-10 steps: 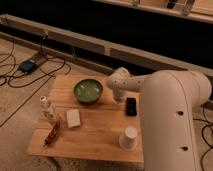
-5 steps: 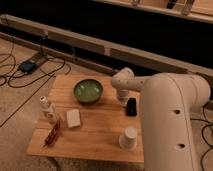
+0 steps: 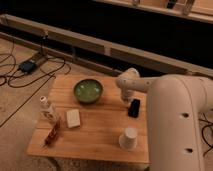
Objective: Push the eraser across the table
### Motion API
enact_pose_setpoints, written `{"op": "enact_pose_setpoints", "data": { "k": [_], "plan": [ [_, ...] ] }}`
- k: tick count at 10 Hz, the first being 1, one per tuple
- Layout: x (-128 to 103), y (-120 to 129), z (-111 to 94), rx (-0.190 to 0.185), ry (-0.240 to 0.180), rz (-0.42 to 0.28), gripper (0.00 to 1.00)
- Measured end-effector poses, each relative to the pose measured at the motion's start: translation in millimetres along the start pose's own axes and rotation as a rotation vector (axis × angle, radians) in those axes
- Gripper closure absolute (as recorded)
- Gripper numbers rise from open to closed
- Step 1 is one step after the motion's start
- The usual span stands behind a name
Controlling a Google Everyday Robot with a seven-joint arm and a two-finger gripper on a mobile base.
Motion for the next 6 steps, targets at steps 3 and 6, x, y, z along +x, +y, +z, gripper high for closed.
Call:
{"op": "enact_pose_setpoints", "data": {
  "k": [3,6],
  "plan": [
    [56.1,-1.6,-5.4,0.006,-0.013,0.054,1.00],
    [82.5,-1.5,-12.1,0.008,-0.025,0.093,1.00]
  ]
}}
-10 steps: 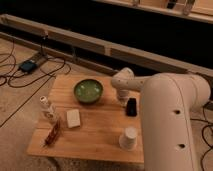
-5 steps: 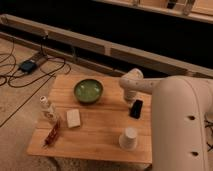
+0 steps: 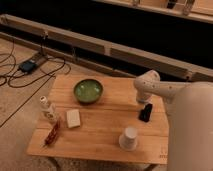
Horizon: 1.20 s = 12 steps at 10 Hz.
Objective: Push the eraser across the table
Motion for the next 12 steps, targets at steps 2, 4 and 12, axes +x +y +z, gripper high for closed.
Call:
{"op": "enact_pose_setpoints", "data": {
  "k": [2,4,12],
  "plan": [
    [23.2,-0.5,-0.7,0.000,-0.006,0.024,1.00],
    [29.8,3.1,3.2,-0.006,-0.024,0.030,1.00],
    [-62.7,56.6,-27.0,0.063,0.029,-0.070,1.00]
  ]
}}
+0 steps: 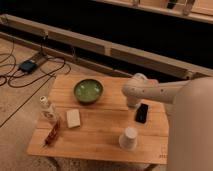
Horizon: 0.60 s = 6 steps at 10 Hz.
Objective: Push the eraser across the table
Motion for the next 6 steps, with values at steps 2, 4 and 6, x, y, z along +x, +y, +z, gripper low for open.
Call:
{"op": "enact_pose_setpoints", "data": {
  "k": [2,4,6],
  "plan": [
    [-8.0,4.5,-9.2,0.018,0.023,-0.015,1.00],
    [-16.7,-0.5,-7.3,0.020,0.037,-0.031,1.00],
    [-21.5,-8.3,4.8,0.007,0.048,-0.042,1.00]
  ]
}}
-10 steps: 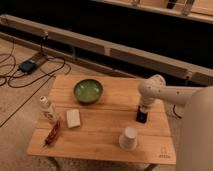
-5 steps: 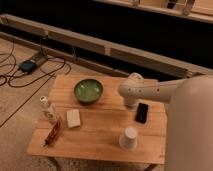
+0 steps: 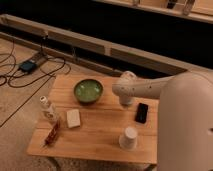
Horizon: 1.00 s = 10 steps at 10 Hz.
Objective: Push the eraser across the table
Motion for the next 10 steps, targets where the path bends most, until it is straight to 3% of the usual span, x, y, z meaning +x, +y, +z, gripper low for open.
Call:
{"op": "enact_pose_setpoints", "data": {
  "k": [3,8,10],
  "plan": [
    [-2.4,-15.2,38.8,-0.041,0.017,-0.007,1.00],
    [5.3,-19.3,41.9,-0.055,0.010,0.002,1.00],
    [20.3,-20.6,43.7,-0.062,-0.010,0.020,1.00]
  ]
}}
